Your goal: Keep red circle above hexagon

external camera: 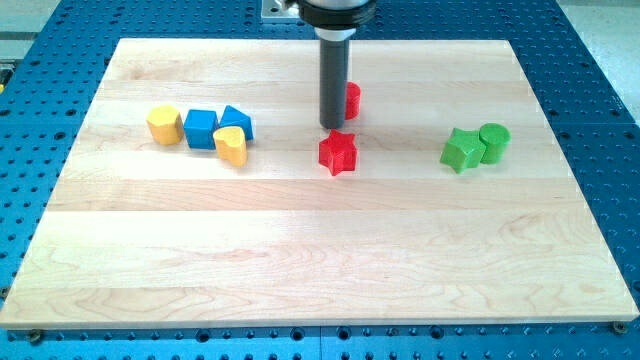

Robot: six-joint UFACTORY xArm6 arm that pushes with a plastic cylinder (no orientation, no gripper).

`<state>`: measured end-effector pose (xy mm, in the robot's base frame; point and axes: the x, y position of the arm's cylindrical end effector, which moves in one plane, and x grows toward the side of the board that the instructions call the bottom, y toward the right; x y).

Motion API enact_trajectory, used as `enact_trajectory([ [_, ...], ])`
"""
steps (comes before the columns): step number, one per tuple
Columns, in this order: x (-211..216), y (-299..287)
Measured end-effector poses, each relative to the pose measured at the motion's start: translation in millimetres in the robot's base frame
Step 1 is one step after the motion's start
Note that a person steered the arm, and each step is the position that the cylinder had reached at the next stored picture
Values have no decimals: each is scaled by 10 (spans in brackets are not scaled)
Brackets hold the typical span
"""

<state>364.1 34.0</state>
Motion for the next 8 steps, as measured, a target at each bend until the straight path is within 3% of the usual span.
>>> enact_trajectory([
  [1, -154, 606],
  [3, -859, -966],
  [4, -673, -525],
  [5, -509, -1069],
  [6, -811, -1643],
  [7, -505, -1728],
  [8, -524, -1881],
])
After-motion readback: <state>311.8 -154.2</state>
